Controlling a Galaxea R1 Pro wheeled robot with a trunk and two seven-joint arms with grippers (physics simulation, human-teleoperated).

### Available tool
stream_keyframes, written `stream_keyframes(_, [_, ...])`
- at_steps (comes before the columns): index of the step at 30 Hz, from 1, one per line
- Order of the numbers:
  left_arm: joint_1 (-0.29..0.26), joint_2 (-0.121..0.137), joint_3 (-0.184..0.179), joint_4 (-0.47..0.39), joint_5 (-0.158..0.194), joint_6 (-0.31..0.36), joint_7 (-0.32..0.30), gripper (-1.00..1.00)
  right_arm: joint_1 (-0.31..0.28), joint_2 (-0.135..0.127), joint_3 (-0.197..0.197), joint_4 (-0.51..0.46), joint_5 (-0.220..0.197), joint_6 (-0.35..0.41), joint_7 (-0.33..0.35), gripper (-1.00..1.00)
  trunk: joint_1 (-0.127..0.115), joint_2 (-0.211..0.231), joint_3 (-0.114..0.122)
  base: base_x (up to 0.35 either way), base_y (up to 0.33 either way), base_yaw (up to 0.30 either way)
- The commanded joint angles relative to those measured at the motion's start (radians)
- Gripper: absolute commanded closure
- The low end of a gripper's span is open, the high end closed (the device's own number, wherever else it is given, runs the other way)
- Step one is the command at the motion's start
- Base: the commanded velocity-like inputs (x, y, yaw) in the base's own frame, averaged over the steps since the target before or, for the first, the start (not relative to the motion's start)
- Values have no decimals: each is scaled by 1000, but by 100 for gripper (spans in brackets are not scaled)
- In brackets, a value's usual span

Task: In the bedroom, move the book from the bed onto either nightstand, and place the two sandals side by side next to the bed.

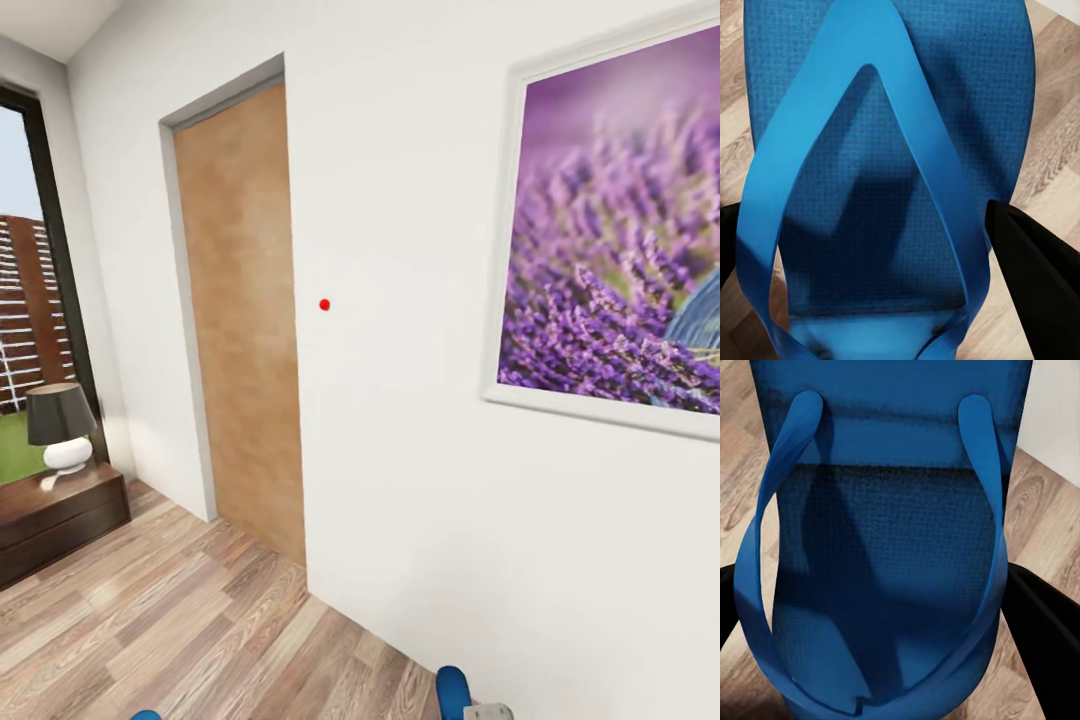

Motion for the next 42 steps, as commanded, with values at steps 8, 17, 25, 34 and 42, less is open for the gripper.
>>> stream_keyframes(8, [-1, 0, -2, 1, 10, -3, -1, 100, 0, 2, 8, -2, 3, 7, -4, 100, 1, -1, -2, 245, 0, 44])
stream_keyframes(17, [-1, 0, -2, 1, 10, -3, -1, 100, 1, 5, 9, 0, 3, 8, -4, 100, 1, -1, -2, 256, 0, 209])
stream_keyframes(25, [-1, 0, -2, 1, 10, -3, -1, 100, 1, 6, 38, 13, 2, 9, -5, 100, 1, -1, -3, 56, 0, 270])
stream_keyframes(34, [-1, -2, -2, 1, 9, -3, -1, 100, 1, 6, 54, 17, 1, 8, -6, 100, 1, -1, -5, 7, 0, 278])
stream_keyframes(42, [-1, -3, -2, 38, 9, -1, 1, 100, 1, 5, 55, 36, 1, 7, -6, 100, 1, -1, -7, 1, 0, 278])
